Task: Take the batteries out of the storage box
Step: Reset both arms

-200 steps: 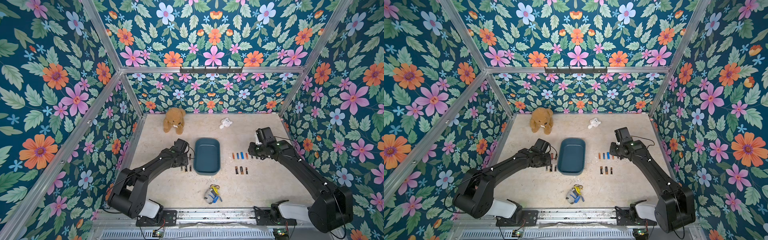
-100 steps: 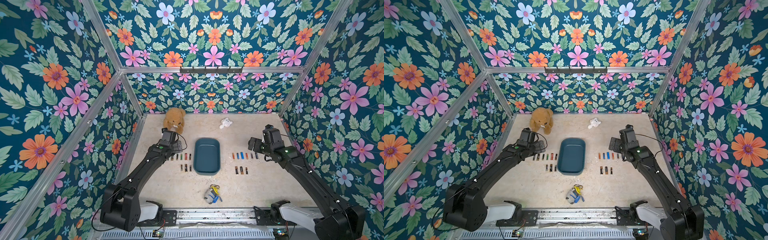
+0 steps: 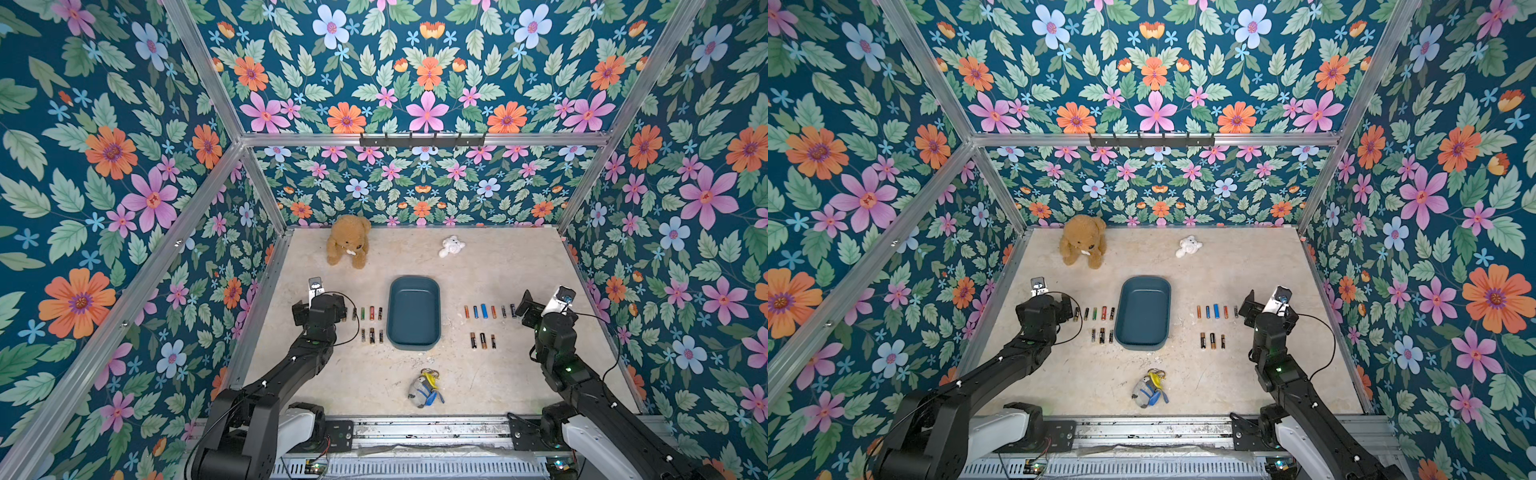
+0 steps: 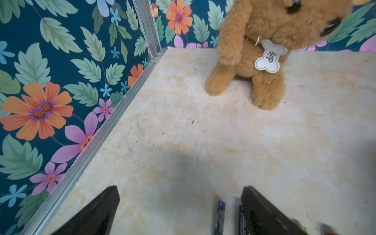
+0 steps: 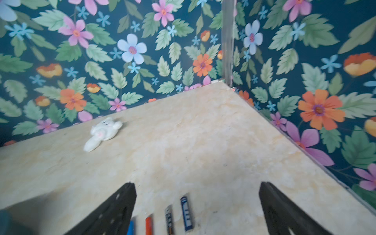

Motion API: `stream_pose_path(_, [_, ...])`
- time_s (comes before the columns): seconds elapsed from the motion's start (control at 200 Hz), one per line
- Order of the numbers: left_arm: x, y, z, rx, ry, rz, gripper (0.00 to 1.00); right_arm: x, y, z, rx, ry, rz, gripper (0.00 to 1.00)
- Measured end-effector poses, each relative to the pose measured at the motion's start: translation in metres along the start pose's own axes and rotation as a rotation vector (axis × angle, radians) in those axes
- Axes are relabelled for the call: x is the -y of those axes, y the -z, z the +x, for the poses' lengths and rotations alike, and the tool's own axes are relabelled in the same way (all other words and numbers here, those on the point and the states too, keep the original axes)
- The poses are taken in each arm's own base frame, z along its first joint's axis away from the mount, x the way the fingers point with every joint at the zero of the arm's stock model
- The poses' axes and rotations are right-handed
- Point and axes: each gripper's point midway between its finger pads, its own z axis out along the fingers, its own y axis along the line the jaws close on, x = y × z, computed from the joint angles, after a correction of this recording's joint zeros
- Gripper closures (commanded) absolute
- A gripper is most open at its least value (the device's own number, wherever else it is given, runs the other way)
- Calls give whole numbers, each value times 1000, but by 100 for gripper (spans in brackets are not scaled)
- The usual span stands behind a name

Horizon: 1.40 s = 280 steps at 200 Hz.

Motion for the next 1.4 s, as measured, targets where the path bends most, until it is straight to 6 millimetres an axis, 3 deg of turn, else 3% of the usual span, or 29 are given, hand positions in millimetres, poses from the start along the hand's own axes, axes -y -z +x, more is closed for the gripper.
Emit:
stream_pose_path(0.24, [-3,-14,5,117,4,-14,1,32,-4,-5,135,-30,135,1])
stream_pose_path(0.36, [-10,-25,1,160,13,-44,1,42,-7,5,143,-30,166,1])
stream_pose_path(0.495, [-20,-36,10,173,37,-42,1,43,-9,9,161,-21,167,1])
stream_pose_path(0.595, [-14,-40,21,161,33,-3,0,42,-10,10,180,-23,156,1])
stream_pose_path(0.745, [-8,-40,4,216,53,37,0,39,-11,10,210,-20,131,1])
stream_pose_path(1.045, [-8,-43,-4,231,65,38,0,40,-29,47,140,92,98,1])
stream_pose_path(1.15, [-9,-43,-4,231,70,32,1,48,-31,24,226,24,91,1])
stream_pose_path(1.225, [-9,-43,-4,231,73,32,0,47,-39,35,171,36,82,1])
stream_pose_path(1.315, [-9,-43,-4,231,79,32,0,48,-46,13,233,-24,74,1])
stream_pose_path(1.4, [-9,-43,-4,231,79,32,0,41,-56,16,196,-20,44,1])
